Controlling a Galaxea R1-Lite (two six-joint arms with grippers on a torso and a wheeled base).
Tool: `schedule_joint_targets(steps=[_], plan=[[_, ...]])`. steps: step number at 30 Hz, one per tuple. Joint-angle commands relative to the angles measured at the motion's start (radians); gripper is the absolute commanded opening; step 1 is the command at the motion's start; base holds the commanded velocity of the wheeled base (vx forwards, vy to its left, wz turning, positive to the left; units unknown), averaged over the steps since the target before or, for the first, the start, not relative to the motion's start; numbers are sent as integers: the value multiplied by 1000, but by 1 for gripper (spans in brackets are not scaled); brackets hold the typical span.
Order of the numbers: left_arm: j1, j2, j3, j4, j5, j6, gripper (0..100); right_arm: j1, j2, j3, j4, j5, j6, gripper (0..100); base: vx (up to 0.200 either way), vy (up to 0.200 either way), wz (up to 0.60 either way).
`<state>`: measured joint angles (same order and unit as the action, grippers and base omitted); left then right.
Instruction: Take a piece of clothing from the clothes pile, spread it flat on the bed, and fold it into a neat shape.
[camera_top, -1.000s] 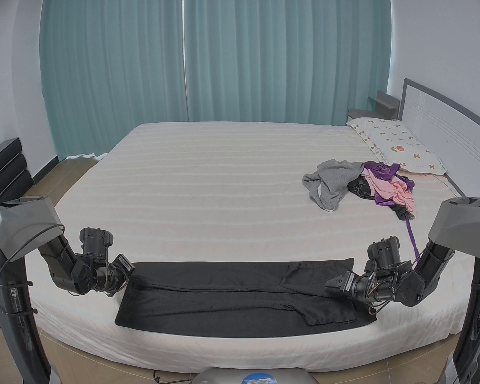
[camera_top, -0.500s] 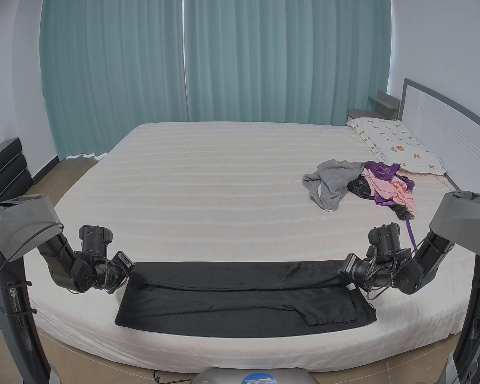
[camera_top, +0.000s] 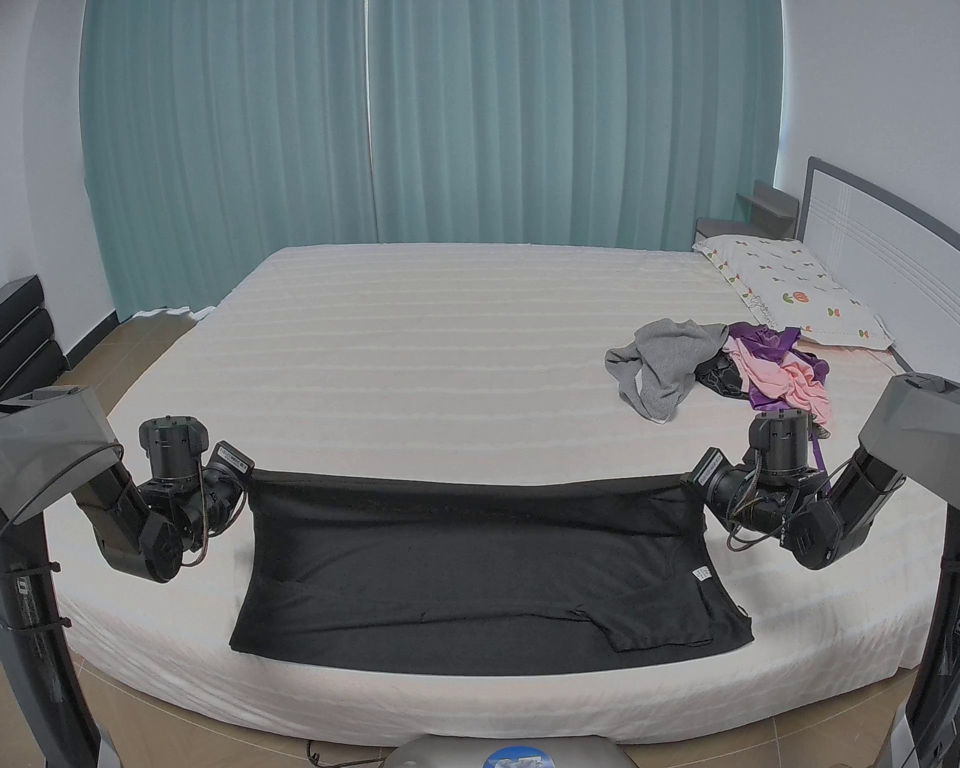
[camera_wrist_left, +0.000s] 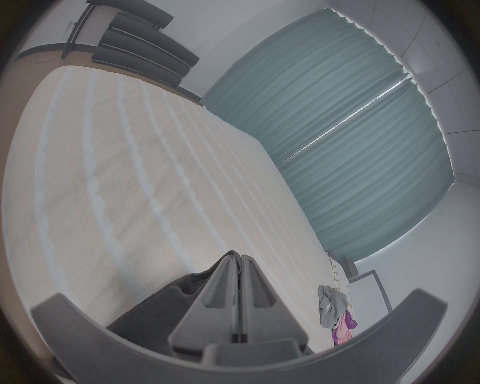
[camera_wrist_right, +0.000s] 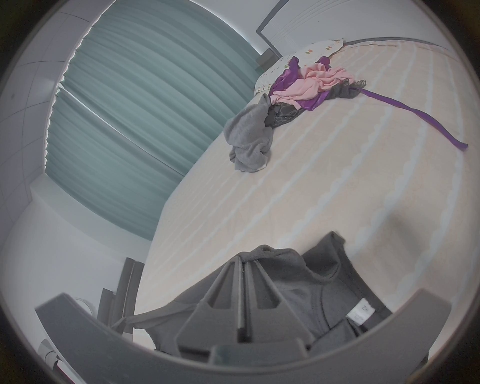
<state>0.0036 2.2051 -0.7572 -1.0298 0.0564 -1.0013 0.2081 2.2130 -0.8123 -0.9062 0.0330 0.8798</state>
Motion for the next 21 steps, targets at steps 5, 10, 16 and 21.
schedule_joint_targets(steps=[5,10,16,21], plan=[[-2,42,102,-36,5,67,0,4,5,113,-19,-2,-56,0,0,0,0],[-1,28,179,-36,0,108,0,5,-21,193,-19,7,-110,0,0,0,0],[-5,39,237,-35,-1,164,0,-3,-10,239,-17,7,-177,0,0,0,0],[-5,51,239,0,-7,178,0,-3,31,249,-16,8,-209,0,0,0,0]])
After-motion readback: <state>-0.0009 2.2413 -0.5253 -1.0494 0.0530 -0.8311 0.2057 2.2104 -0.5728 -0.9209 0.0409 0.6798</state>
